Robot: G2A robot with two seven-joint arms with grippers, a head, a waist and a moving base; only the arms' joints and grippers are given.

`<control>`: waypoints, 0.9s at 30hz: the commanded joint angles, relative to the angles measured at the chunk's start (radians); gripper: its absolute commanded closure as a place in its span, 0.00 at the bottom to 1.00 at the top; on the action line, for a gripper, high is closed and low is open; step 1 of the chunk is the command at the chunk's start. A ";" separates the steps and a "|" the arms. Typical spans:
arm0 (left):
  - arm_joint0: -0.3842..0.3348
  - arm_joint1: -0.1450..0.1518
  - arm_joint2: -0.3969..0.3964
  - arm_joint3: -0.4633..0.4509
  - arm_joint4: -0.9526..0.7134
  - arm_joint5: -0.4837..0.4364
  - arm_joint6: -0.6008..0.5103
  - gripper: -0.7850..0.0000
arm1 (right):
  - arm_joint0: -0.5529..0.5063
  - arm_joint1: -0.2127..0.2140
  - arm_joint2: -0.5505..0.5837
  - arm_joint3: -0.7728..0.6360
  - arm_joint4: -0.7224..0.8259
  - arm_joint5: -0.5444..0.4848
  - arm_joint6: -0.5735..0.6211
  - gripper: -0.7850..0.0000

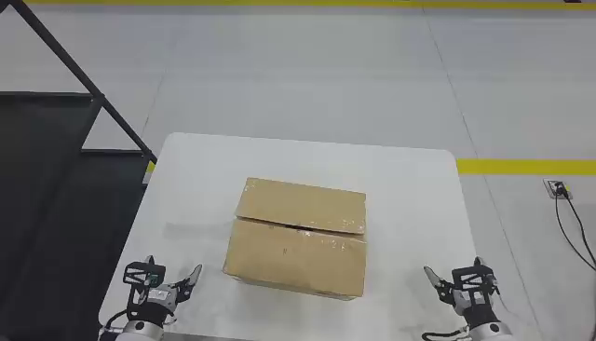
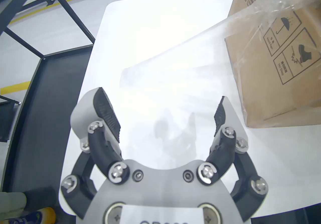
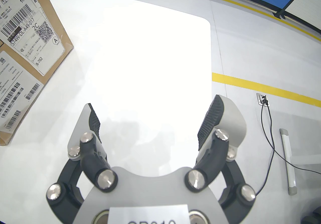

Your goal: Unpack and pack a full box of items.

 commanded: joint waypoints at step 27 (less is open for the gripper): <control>0.013 0.010 -0.141 0.082 -0.247 -0.358 0.256 0.00 | 0.083 0.021 -0.027 -0.140 0.514 -0.579 0.329 0.00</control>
